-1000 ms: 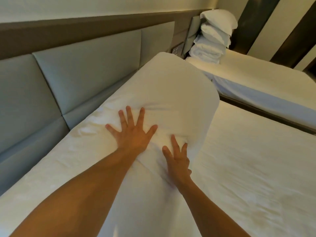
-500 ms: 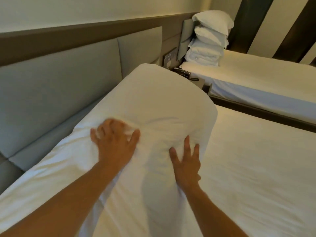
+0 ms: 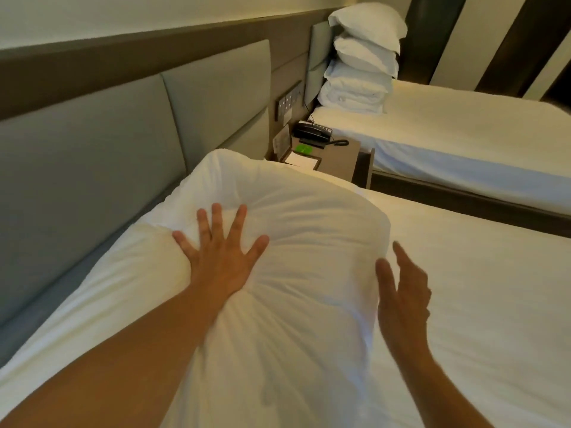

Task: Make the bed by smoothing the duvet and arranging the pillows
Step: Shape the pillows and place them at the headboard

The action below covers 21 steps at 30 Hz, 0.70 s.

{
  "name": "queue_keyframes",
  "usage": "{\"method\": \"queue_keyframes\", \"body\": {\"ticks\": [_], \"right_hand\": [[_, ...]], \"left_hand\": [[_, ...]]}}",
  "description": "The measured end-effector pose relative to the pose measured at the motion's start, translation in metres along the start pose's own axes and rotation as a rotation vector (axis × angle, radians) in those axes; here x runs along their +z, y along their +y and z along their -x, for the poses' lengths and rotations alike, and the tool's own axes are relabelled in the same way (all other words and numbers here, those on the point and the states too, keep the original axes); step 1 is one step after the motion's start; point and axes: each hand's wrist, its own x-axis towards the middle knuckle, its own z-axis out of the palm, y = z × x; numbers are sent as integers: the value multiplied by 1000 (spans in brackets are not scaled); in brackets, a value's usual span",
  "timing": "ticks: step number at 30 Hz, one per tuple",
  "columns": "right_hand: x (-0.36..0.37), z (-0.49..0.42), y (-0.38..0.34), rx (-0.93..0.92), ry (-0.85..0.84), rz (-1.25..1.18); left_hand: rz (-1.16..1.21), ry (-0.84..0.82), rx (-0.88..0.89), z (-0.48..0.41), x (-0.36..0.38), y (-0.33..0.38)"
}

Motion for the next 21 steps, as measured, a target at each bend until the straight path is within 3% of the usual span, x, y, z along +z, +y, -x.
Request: {"method": "queue_keyframes", "body": {"ticks": [6, 13, 17, 21], "right_hand": [[54, -83, -24, -147, -153, 279], [80, -102, -36, -89, -142, 442], [64, -117, -34, -34, -232, 365], [46, -158, -42, 280, -308, -22]], "left_hand": [[4, 1, 33, -16, 44, 6], [-14, 26, 32, -16, 49, 6], [-24, 14, 32, -15, 45, 9], [-46, 15, 31, -15, 43, 9]]}}
